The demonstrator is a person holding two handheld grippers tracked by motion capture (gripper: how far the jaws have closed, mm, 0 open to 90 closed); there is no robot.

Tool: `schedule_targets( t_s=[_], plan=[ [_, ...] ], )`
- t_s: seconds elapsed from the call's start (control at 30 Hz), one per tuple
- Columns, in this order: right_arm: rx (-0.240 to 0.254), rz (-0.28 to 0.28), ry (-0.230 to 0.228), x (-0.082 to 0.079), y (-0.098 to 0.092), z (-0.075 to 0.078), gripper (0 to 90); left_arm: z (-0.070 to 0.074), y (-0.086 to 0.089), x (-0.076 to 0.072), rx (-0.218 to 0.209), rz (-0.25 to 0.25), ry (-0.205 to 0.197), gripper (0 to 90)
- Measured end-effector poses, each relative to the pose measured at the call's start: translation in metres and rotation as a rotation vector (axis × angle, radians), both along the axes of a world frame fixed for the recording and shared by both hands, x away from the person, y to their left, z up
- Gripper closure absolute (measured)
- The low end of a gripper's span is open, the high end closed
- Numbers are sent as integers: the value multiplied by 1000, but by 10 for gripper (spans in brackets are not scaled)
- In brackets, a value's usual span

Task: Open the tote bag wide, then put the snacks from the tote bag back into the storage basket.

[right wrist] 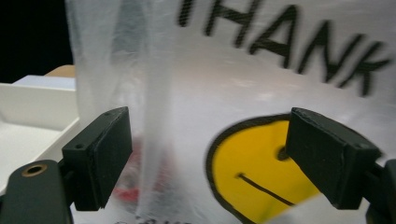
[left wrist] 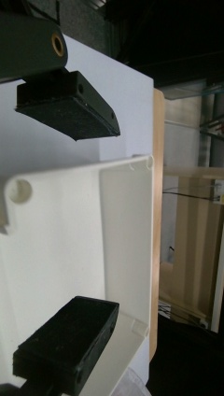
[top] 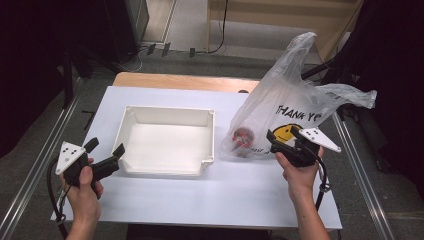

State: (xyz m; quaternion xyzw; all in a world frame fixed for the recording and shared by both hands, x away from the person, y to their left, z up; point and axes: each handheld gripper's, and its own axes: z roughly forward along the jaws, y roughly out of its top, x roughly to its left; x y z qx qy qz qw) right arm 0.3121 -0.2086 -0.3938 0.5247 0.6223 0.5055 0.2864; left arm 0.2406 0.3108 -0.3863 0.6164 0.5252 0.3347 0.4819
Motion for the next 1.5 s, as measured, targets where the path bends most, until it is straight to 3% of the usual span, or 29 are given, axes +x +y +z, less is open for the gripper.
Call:
schedule_targets(
  t_s=[0.1,0.17,0.27,0.4,0.5,0.9,1.4,1.5],
  plan=[
    [-3,17,3,4,7,0,156,4,-11,5,4,-24,-1,144],
    [27,33,16,10,14,-2,247,7,-26,10,-6,-63,-4,145],
    [71,73,33,16,16,-7,425,7,-44,14,-1,-105,2,145],
    [25,91,4,16,24,-11,751,7,-68,21,18,-154,12,146],
    [26,126,-10,15,27,-12,898,10,-83,27,30,-186,10,147],
    [-7,239,-46,5,39,-13,900,21,-149,45,79,-316,-1,148],
    [-15,308,-41,1,60,-16,900,41,-210,53,113,-414,-46,147],
    [-28,324,-40,0,64,-19,900,43,-220,56,101,-425,-48,145]
  ],
)
